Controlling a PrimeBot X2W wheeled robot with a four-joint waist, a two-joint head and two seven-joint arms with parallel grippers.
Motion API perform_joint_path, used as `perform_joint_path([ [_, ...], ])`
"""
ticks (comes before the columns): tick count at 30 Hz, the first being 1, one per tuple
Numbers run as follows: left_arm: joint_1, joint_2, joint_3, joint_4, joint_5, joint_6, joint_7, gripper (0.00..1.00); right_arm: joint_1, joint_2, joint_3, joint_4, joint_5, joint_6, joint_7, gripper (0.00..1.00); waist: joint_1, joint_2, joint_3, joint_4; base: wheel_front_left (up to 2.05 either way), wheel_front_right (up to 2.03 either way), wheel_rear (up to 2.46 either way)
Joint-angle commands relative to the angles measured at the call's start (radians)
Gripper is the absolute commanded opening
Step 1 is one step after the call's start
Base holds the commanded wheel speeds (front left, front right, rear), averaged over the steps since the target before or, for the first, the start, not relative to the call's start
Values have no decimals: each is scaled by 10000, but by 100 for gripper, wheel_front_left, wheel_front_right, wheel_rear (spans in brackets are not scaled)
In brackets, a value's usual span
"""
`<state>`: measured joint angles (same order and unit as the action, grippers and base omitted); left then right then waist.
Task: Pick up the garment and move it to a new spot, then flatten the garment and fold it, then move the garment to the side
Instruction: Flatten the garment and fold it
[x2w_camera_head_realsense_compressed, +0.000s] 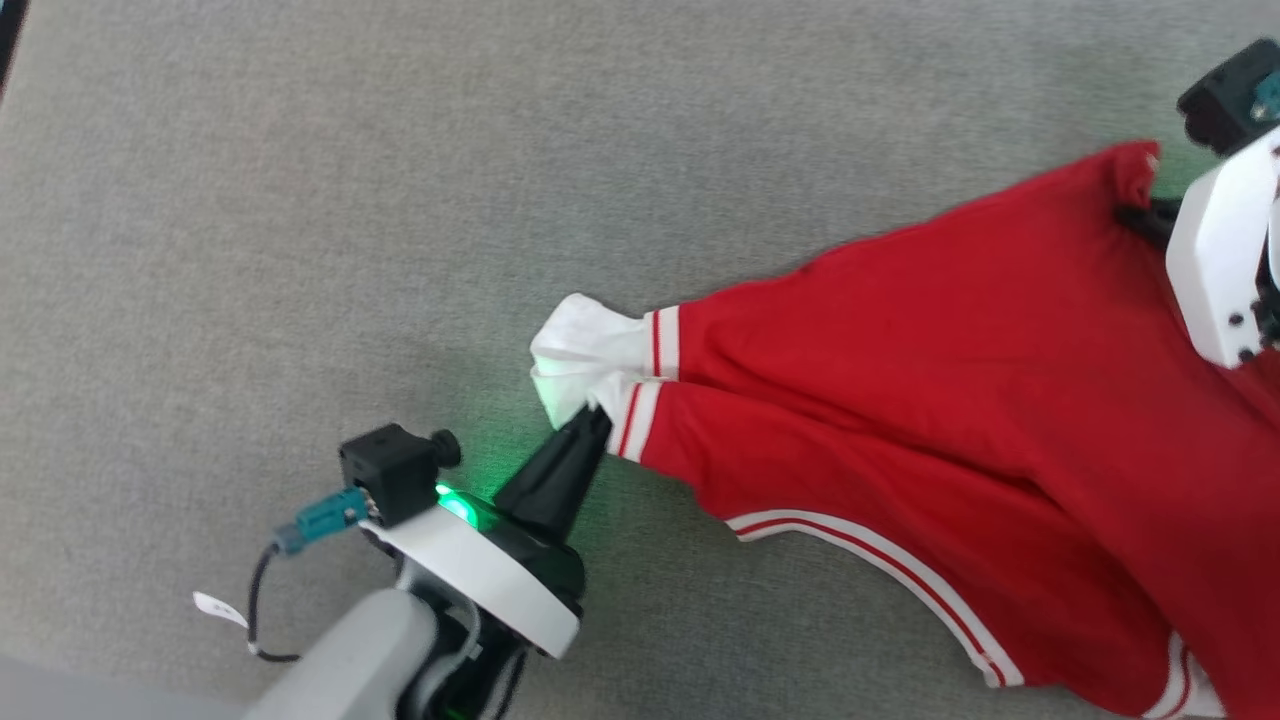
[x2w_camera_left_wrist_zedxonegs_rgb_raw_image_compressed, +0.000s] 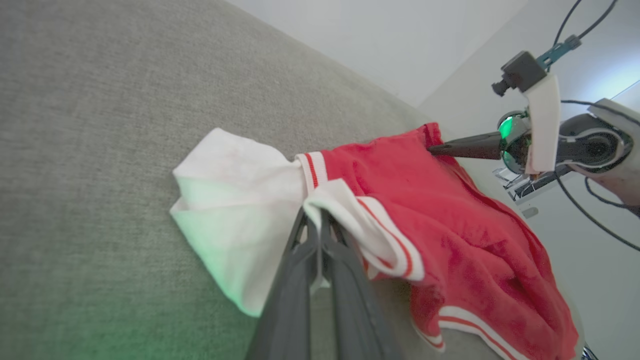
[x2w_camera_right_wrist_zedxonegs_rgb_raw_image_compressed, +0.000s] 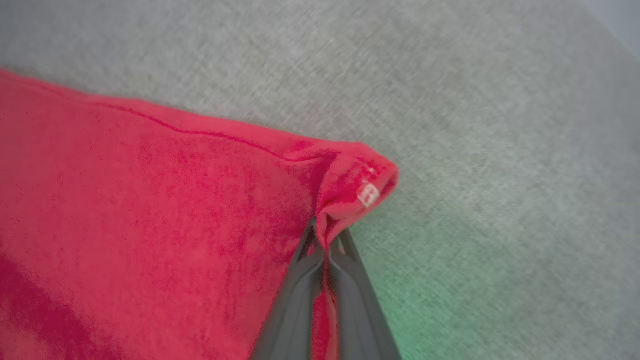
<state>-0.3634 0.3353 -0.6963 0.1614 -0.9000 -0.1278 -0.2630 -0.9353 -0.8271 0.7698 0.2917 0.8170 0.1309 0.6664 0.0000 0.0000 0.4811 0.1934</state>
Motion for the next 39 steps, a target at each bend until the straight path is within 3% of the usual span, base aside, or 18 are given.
perform_joint_path([
  [1,-235,186,-23,73,-125,-35,-18,0,-120,160,-90,316,129,-5,-266,0,0,0,-152,-175,0,0,0],
  [4,-649,500,-189,299,-342,-33,-19,0,-535,552,-498,694,452,-4,-948,0,0,0,-349,-436,0,0,0],
  [8,-2114,1002,-207,470,-1396,-35,112,0,-1436,1213,-1364,1706,806,-4,-2146,0,0,0,-456,-927,0,0,0],
  [17,-6396,1531,392,1657,-3781,-34,1092,0,-3809,1917,-3008,4124,1075,-4,-3814,0,0,0,-24,-1568,0,0,0],
  [24,-10268,1723,911,4047,-4075,-2,1770,0,-6195,2698,-3778,5996,187,-30,-5592,0,0,0,589,-2250,0,0,0],
  [30,-12613,1685,1325,5365,-4035,4,1500,0,-7671,3138,-4213,7332,-538,-48,-7100,0,0,0,789,-2544,0,0,0],
  [34,-13075,1444,1290,5460,-4438,7,1383,0,-7976,3411,-4091,7991,-835,-47,-7534,0,0,0,809,-2531,0,0,0],
  [39,-11397,1232,737,4749,-5069,-2,1260,0,-6798,3434,-3371,7847,-664,-35,-7448,0,0,0,737,-2352,0,0,0],
])
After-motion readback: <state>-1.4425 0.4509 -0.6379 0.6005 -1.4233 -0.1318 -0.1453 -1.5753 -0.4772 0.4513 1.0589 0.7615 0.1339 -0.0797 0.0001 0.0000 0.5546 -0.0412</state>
